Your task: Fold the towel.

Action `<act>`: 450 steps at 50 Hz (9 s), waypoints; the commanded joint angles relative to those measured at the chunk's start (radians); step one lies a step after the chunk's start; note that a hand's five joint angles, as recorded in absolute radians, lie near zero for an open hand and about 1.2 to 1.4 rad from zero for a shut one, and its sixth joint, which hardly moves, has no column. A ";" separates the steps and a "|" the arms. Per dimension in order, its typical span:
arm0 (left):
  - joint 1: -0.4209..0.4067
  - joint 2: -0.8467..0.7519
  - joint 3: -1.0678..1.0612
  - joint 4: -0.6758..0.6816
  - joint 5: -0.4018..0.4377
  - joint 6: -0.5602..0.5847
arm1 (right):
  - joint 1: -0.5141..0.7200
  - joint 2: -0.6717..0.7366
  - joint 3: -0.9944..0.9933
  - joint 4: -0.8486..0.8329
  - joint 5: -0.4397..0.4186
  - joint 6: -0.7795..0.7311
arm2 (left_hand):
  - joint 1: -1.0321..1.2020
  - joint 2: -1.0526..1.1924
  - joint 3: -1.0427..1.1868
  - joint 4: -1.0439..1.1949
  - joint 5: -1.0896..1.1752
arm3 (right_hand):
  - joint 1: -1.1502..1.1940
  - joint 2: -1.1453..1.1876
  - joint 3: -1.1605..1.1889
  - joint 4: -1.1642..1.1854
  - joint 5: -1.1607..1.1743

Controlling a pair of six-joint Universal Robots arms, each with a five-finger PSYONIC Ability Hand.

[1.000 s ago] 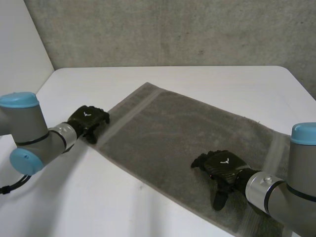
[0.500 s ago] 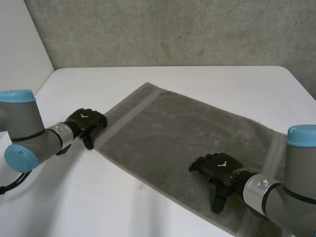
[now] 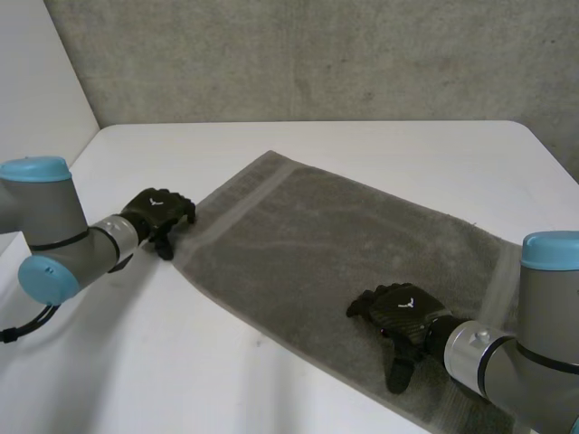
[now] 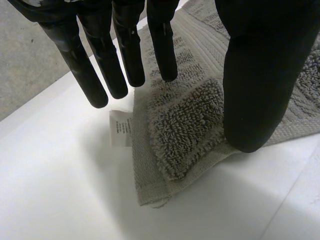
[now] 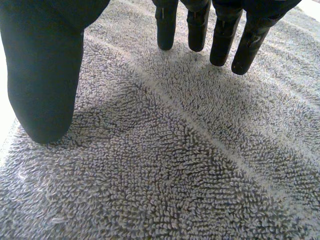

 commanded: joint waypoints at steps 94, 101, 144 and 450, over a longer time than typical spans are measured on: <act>0.081 0.198 -0.244 0.063 -0.131 -0.006 | -0.017 -0.205 0.320 -0.339 0.029 -0.092 | 0.829 0.830 0.829 0.831 0.834 | 0.374 0.332 0.359 0.341 0.345; 0.079 0.200 -0.253 0.063 -0.128 -0.006 | -0.018 -0.199 0.304 -0.370 0.037 -0.092 | 0.829 0.830 0.829 0.831 0.834 | 0.526 0.484 0.511 0.494 0.497; 0.009 0.557 -0.569 -0.207 -0.077 -0.005 | -0.304 -0.044 -0.142 0.469 -0.024 -0.412 | 0.829 0.830 0.829 0.831 0.834 | 1.198 1.156 1.183 1.165 1.168; -0.141 0.356 -0.279 0.078 -0.318 -0.002 | 0.405 0.401 -0.456 -0.480 -0.079 -0.463 | -0.369 -0.368 -0.368 -0.367 -0.363 | 0.394 0.353 0.380 0.362 0.365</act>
